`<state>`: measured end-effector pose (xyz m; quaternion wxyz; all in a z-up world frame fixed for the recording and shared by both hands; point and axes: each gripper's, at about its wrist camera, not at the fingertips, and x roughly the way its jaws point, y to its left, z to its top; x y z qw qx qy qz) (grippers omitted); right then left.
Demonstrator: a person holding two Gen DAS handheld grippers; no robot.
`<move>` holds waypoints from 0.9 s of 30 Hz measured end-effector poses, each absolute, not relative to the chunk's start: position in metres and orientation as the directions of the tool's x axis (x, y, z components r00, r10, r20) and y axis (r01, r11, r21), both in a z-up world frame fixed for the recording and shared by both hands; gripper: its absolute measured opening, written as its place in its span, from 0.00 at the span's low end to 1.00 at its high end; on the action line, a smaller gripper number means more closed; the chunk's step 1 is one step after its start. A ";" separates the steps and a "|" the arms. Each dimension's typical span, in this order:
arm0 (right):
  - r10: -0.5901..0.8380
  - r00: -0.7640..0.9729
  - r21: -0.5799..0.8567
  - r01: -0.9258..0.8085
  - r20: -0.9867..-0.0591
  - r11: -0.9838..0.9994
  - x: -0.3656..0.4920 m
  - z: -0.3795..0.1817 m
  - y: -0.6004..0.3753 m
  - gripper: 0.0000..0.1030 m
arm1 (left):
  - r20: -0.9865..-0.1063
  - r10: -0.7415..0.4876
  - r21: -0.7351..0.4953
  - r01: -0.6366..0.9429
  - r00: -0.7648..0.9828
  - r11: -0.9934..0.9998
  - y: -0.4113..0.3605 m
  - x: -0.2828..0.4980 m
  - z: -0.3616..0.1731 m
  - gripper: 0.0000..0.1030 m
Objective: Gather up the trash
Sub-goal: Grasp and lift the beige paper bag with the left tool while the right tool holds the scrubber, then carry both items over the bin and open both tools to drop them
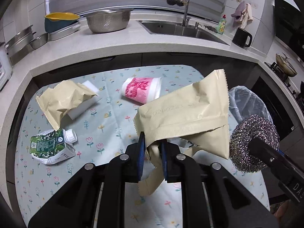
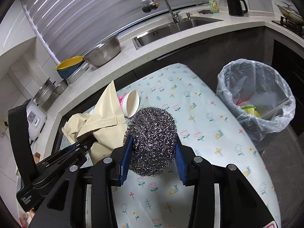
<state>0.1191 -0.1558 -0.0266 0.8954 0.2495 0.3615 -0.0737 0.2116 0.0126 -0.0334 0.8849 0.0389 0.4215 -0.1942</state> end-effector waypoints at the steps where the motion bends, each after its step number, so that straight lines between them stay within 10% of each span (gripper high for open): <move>1: 0.044 0.732 0.394 0.314 -0.680 0.864 0.115 -0.024 -0.159 0.39 | -0.759 -0.312 -0.093 0.379 0.572 0.921 0.009 0.209 -0.031 0.14; 27: -0.174 0.745 0.401 0.523 -0.644 0.752 0.012 -0.008 -0.317 0.39 | -0.752 -0.407 -0.069 0.552 0.519 0.831 -0.163 0.170 -0.012 0.15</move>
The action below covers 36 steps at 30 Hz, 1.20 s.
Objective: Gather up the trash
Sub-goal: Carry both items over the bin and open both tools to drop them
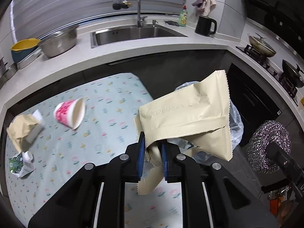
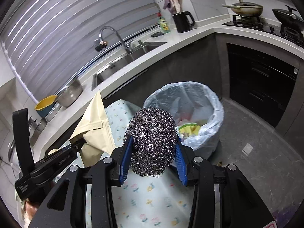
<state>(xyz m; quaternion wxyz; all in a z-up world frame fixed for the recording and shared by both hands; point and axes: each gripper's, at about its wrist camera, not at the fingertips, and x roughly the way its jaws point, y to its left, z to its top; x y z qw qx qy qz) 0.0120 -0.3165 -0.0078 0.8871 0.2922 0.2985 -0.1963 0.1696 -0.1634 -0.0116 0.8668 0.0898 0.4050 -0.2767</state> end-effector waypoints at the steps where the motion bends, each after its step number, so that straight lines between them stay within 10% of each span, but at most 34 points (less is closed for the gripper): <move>1: -0.180 0.742 0.399 0.530 -0.646 0.749 0.012 -0.009 -0.322 0.39 | -0.752 -0.412 -0.069 0.559 0.515 0.826 -0.171 0.170 -0.013 0.15; 13: -0.242 0.715 0.388 0.594 -0.656 0.705 0.020 -0.026 -0.378 0.39 | -0.792 -0.422 -0.053 0.639 0.442 0.768 -0.269 0.192 -0.045 0.16; 26: -0.262 0.691 0.367 0.621 -0.674 0.692 0.033 -0.039 -0.397 0.39 | -0.786 -0.466 -0.094 0.667 0.406 0.740 -0.306 0.213 -0.052 0.51; 36: -0.244 0.688 0.342 0.597 -0.683 0.726 0.067 -0.043 -0.397 0.39 | -0.760 -0.439 -0.090 0.592 0.479 0.801 -0.261 0.225 -0.044 0.56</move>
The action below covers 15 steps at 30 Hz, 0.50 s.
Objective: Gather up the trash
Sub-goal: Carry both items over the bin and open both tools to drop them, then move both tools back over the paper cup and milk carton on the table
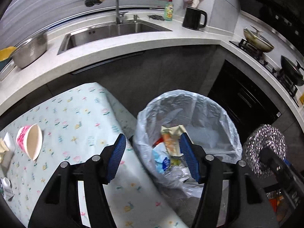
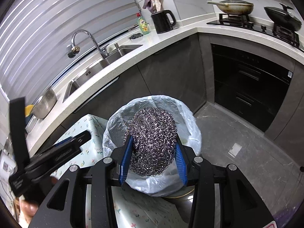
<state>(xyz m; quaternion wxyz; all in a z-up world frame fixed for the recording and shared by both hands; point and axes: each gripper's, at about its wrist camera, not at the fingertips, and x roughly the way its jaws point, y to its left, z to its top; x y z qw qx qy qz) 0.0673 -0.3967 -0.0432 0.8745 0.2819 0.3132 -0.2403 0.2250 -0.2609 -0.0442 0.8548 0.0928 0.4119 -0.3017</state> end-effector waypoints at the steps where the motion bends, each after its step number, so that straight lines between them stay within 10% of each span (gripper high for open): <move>1: -0.240 0.688 0.340 0.594 -0.685 0.729 0.072 -0.044 -0.396 0.39 | -0.759 -0.435 -0.090 0.583 0.484 0.807 -0.256 0.226 -0.045 0.56; 15: -0.240 0.689 0.311 0.573 -0.684 0.758 0.125 -0.044 -0.379 0.52 | -0.744 -0.378 -0.074 0.495 0.550 0.866 -0.194 0.250 -0.044 0.56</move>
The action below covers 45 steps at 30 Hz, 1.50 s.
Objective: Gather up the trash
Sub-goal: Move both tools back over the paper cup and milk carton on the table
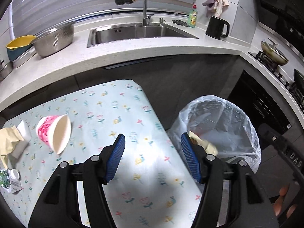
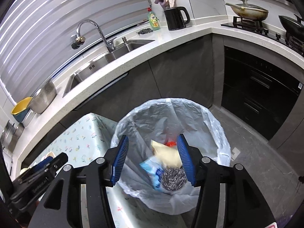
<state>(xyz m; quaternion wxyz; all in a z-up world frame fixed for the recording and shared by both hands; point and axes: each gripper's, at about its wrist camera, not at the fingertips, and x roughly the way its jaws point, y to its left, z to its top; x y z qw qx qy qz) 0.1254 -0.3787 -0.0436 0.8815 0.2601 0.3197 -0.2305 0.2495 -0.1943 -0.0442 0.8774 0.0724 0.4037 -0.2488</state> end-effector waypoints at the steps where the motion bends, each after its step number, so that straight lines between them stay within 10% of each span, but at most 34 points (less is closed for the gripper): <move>1: -0.240 0.693 0.311 0.569 -0.680 0.761 0.125 -0.041 -0.375 0.54 | -0.744 -0.376 -0.074 0.491 0.552 0.868 -0.191 0.250 -0.044 0.57; 45: 0.060 0.713 0.299 0.214 -0.698 0.930 0.158 -0.013 -0.095 0.56 | -0.761 -0.116 -0.114 0.044 0.639 0.993 0.146 0.228 -0.038 0.80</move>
